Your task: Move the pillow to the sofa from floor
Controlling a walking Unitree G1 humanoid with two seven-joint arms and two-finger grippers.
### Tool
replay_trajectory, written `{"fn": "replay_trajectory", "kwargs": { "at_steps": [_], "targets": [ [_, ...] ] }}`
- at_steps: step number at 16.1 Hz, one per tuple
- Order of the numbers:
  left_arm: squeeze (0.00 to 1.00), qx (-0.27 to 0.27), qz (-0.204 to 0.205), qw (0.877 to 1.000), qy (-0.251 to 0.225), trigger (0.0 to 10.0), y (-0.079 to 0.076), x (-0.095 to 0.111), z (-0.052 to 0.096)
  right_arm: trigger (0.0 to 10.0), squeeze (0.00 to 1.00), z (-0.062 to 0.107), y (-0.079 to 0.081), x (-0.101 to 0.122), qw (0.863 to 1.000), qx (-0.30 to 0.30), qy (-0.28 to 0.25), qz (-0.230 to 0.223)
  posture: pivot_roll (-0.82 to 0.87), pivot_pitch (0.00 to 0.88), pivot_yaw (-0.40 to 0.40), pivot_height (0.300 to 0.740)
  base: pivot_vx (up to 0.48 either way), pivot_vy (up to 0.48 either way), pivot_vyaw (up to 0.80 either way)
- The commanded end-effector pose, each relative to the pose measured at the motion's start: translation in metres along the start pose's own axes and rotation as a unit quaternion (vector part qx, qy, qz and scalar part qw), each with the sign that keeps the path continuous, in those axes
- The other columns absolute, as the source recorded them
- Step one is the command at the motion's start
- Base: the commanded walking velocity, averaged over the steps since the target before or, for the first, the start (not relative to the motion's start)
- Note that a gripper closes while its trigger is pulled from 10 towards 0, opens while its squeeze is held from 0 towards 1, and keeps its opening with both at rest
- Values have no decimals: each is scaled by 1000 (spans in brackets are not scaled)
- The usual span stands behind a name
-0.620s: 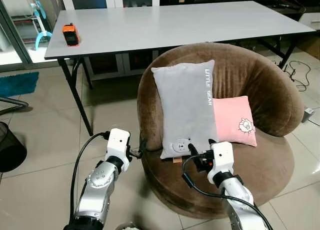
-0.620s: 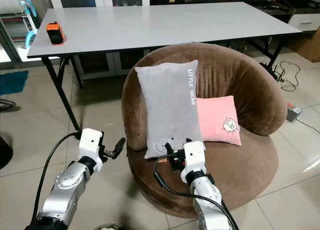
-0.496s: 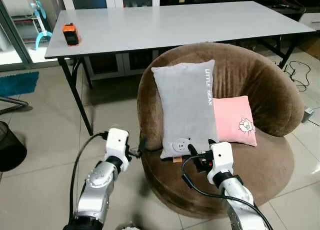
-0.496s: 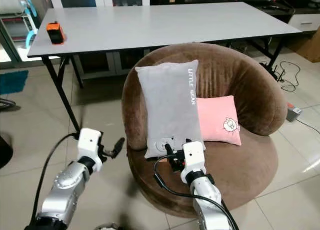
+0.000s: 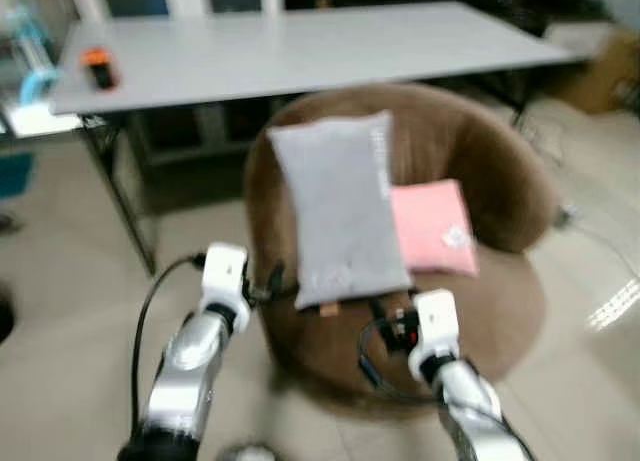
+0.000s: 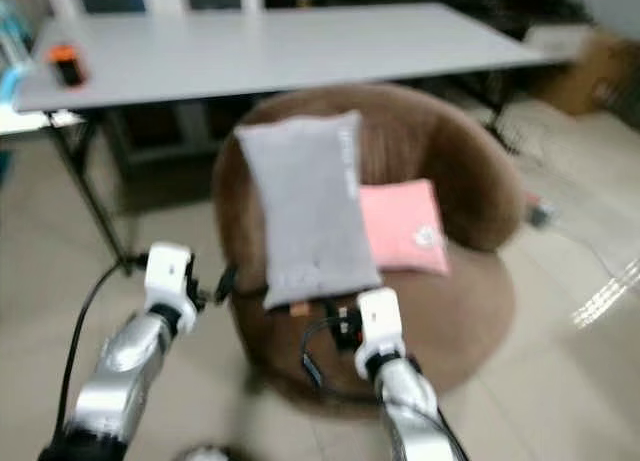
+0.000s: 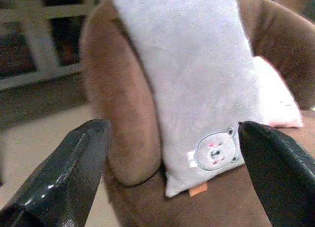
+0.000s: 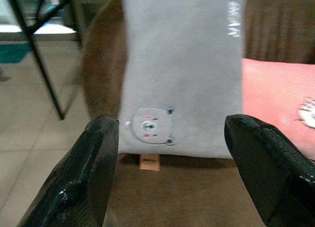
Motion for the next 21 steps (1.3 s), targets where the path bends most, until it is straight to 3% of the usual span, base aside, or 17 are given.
{"fn": "replay_trajectory", "kwargs": {
  "at_steps": [1, 8, 10, 16, 21],
  "targets": [
    [0, -3, -1, 1000, 8, 10000, -3, -2, -2, 10000, 0, 2, -2, -3, 1000, -4, 8, -1, 54, 13, 5, 740, 0, 0, -744],
    [0, -16, -10, 1000, 11, 10000, -10, 0, -5, 10000, 0, 3, -5, -6, 1000, -10, 14, -3, 47, 21, 7, 740, 0, 0, -748],
    [0, -34, -31, 999, 16, 10000, -13, 1, -7, 10000, 0, 4, -5, -8, 1000, -11, 21, -7, 45, 26, 10, 740, 0, 0, -741],
    [0, -68, -39, 997, 13, 10000, -20, 8, -14, 10000, 0, 7, -6, -14, 999, -16, 27, -8, 26, 30, 20, 740, 0, 0, -720],
    [0, -110, -58, 992, 22, 10000, -32, 6, -16, 10000, 0, 10, -6, -17, 999, -21, 31, -8, 6, 22, 37, 740, 0, -478, -695]
  ]
}}
Point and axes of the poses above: a point about 5 cm out from each wrist's last joint towards the gripper, its own z axis pointing back from the gripper into the wrist, its own x axis along the axis of the wrist's last joint, y = z × x, the point moved 5 cm from there along -z, pointing out of the wrist towards the gripper, and after that the axes turned 14 degrees about z, right-handed, at the moved point
